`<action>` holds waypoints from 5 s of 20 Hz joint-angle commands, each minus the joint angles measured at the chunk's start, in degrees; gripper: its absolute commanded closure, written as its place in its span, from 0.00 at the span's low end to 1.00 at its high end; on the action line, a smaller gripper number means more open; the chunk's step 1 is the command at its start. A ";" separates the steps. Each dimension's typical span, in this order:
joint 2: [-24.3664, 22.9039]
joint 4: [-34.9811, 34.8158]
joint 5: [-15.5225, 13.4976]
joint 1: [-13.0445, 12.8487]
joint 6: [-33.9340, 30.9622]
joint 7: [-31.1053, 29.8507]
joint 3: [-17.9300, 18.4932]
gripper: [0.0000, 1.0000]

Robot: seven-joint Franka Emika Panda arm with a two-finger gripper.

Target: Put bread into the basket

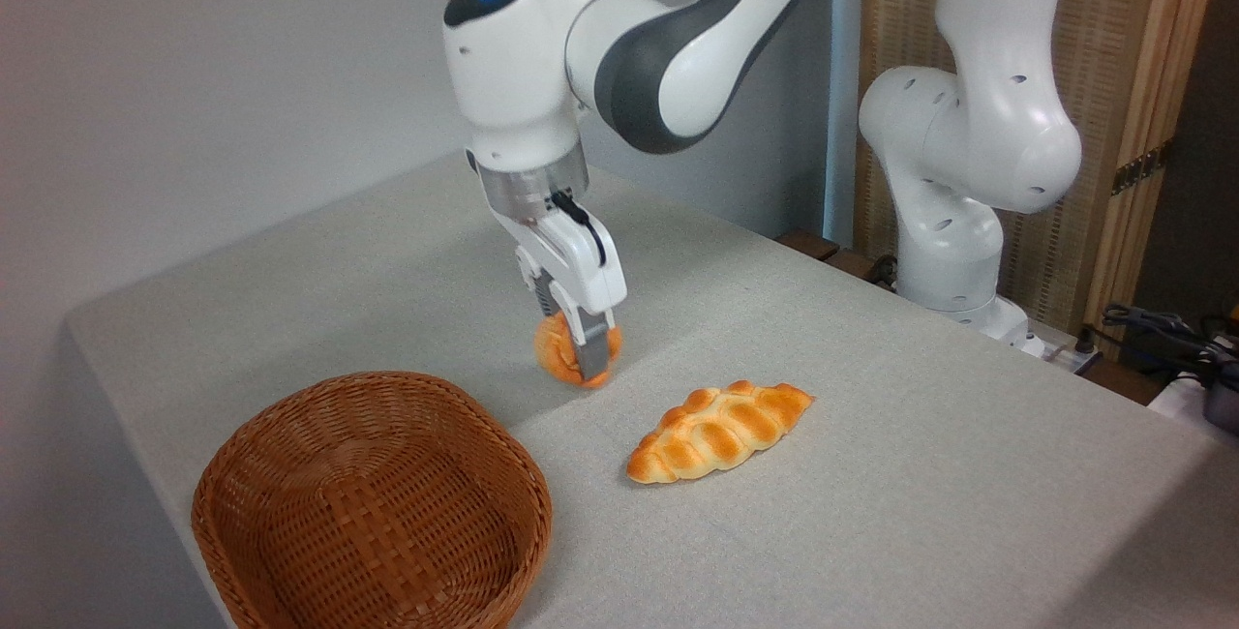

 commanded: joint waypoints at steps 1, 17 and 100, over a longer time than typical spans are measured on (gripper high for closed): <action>1.46 9.78 0.91 0.23 -0.44 0.62 0.76 0.76; 27.31 39.34 18.23 0.23 -0.79 -3.93 -0.82 0.00; 10.53 40.93 6.53 7.88 -28.48 -2.11 1.20 0.00</action>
